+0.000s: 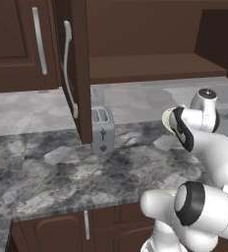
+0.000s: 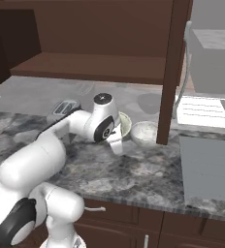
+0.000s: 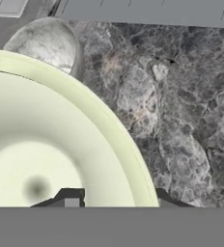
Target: Pick up the bowls on the counter and stack them on top of one another in the open cabinet. Place the smaller bowl on top of the larger bowl.
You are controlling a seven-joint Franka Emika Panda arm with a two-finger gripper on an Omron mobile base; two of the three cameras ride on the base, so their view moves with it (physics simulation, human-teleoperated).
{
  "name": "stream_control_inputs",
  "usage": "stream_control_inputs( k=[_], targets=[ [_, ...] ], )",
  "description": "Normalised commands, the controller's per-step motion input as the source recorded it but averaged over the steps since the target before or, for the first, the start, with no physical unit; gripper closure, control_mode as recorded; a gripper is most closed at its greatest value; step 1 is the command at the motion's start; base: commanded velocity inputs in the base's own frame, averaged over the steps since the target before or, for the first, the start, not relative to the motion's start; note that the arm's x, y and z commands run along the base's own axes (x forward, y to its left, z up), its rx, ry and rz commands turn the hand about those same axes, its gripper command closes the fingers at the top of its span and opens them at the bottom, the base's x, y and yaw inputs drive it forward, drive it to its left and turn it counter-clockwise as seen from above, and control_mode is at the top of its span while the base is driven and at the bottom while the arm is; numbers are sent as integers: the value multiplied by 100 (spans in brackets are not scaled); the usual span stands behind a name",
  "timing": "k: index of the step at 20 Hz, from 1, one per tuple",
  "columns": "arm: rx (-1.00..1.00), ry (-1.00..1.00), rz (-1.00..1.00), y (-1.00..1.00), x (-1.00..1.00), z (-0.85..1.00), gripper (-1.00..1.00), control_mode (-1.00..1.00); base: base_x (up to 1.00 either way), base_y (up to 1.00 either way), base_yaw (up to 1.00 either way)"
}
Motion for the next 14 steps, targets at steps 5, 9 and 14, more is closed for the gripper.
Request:
stream_control_inputs(
  k=[5, 9, 14],
  targets=[
    [0, 0, -19, -48, 35, 22, 100, -100, 0, 0, 0],
    [0, 0, -17, -57, 33, 17, 100, -100, 0, 0, 0],
    [1, -1, -12, -62, 14, -1, 100, -100, 0, 0, 0]
  ],
)
